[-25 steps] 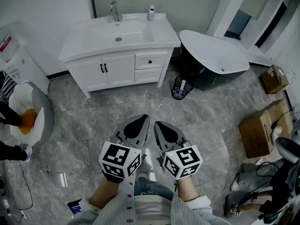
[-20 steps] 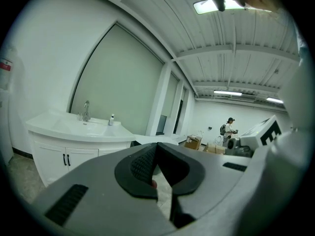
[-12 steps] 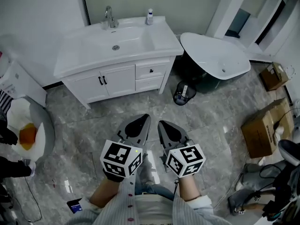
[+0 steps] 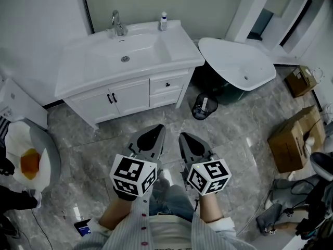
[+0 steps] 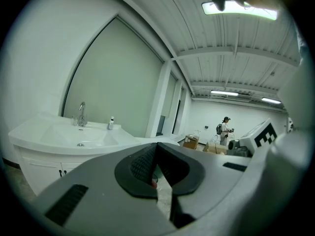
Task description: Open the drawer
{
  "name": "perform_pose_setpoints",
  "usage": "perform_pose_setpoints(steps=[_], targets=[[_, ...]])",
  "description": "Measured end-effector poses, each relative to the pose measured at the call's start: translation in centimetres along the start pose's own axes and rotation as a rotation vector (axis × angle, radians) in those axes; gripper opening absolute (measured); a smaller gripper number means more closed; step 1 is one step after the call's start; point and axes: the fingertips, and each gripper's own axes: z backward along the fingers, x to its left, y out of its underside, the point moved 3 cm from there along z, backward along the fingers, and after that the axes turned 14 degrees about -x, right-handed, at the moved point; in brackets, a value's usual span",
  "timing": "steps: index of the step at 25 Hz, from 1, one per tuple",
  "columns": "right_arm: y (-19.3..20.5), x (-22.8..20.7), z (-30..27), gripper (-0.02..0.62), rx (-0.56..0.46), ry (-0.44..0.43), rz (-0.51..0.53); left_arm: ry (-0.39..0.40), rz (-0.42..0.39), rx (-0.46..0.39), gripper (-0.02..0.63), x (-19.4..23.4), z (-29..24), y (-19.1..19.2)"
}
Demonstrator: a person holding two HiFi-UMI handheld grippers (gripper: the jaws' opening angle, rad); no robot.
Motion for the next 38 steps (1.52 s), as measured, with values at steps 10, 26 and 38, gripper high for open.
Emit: perform_pose_setpoints(steps=[10, 26, 38], targets=[[0.8, -1.0, -2.7, 0.008, 0.026, 0.028, -0.024, 0.009, 0.022, 0.023, 0.017, 2.7, -1.7, 0.7], [0.1, -9.1, -15.1, 0.008, 0.099, -0.072, -0.041, -0.119, 0.034, 0.022, 0.017, 10.1, -13.4, 1.8], [-4.3, -17.9, -24.4, 0.008, 0.153, -0.188, -0.027, -0.224, 0.046, -0.002, 0.017, 12.8, -26.1, 1.0]])
